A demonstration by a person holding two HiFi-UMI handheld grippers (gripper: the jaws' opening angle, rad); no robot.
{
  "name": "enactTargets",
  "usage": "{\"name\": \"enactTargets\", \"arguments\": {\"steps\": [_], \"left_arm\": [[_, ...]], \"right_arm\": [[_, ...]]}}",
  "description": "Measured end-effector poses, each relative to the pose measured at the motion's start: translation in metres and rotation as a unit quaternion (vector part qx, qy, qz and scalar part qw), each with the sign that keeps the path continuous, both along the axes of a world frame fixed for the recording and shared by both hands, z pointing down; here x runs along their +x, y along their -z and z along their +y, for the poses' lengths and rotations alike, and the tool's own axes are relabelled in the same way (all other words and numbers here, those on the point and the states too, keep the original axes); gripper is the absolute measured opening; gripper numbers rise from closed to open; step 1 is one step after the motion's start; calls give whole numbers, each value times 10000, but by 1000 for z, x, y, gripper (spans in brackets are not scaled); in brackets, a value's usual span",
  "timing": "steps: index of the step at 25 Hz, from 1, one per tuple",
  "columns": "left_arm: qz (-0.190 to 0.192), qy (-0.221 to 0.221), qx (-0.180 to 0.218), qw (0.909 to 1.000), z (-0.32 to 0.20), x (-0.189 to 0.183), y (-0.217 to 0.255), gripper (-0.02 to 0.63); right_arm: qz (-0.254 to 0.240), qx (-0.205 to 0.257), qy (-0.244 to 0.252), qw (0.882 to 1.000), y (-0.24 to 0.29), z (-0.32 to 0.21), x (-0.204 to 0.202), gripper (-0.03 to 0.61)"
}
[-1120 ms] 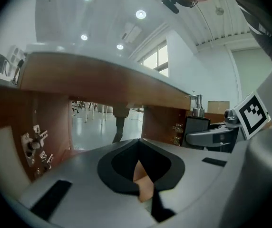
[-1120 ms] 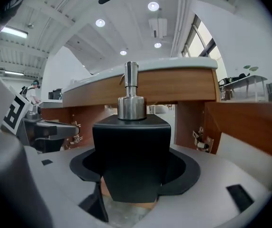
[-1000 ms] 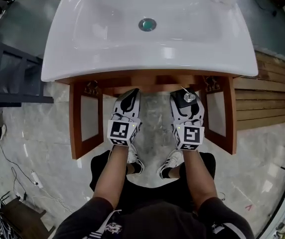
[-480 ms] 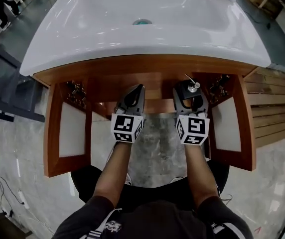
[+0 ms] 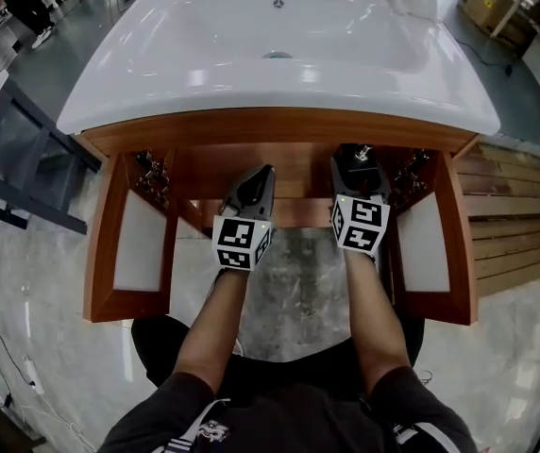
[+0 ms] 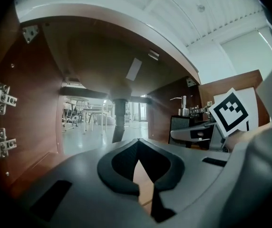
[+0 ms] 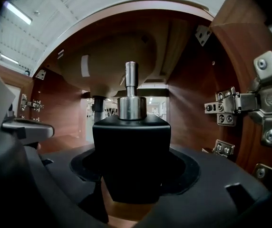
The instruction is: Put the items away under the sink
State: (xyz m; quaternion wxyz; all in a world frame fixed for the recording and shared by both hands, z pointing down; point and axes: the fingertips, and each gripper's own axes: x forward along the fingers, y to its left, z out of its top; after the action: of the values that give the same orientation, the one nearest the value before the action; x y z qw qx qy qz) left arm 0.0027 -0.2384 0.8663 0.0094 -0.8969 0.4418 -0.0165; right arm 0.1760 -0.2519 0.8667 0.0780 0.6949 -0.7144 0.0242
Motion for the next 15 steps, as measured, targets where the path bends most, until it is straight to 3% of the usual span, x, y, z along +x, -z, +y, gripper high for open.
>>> {"name": "enactTargets", "arguments": {"steps": [15], "left_arm": [[-89,-142,66,9998,-1,11,11,-2]], "right_arm": [[166,-165,-263,9994,-5,-10,4,324]]}}
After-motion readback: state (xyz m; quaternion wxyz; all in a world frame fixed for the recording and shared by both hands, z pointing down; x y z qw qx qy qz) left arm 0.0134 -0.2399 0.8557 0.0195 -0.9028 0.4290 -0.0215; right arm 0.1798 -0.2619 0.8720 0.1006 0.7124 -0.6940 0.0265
